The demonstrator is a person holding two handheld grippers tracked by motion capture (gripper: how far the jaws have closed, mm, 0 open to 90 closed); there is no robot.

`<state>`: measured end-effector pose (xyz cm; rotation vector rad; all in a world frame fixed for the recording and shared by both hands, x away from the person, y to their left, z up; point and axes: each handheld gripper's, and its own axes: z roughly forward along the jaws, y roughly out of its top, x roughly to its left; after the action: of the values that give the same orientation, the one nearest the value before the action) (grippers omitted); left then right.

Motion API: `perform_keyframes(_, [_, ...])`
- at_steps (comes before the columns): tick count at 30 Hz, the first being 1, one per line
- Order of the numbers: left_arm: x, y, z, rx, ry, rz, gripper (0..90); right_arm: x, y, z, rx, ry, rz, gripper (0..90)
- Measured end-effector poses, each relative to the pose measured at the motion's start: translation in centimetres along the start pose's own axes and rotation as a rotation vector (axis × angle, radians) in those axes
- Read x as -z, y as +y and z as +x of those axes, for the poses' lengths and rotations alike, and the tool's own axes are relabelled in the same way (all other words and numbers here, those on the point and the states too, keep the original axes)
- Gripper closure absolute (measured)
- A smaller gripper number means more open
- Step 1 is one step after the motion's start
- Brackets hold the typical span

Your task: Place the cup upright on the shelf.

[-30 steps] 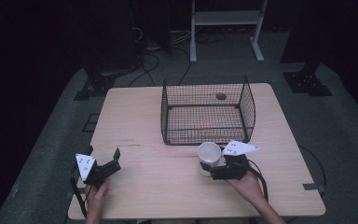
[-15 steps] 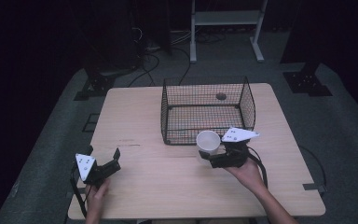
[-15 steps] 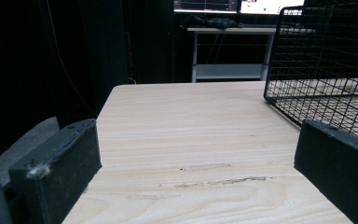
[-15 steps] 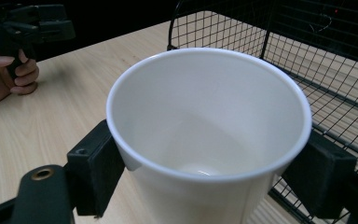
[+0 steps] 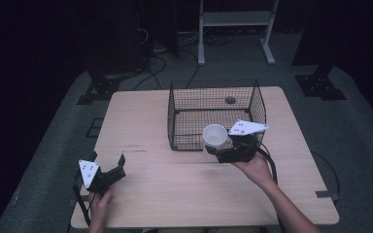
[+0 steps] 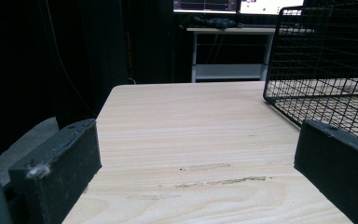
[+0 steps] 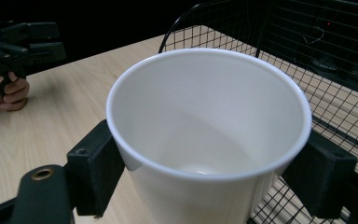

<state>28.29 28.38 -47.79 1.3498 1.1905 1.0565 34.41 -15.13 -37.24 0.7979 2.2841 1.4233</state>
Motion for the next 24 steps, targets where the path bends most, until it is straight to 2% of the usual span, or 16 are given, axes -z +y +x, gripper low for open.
perform_keyframes(10, [0.0,0.0,0.0,-0.001,-0.001,0.000,0.0,-0.7,1.4,-0.8,-0.009,0.001,-0.012,19.5])
perform_keyframes(21, [0.0,0.0,0.0,0.002,-0.001,-0.002,0.0,-1.7,3.4,-2.2,-0.011,-0.021,-0.016,19.5])
perform_keyframes(24, [0.0,0.0,0.0,0.001,-0.002,-0.002,0.0,-1.8,3.9,-2.5,-0.018,-0.012,-0.019,19.6])
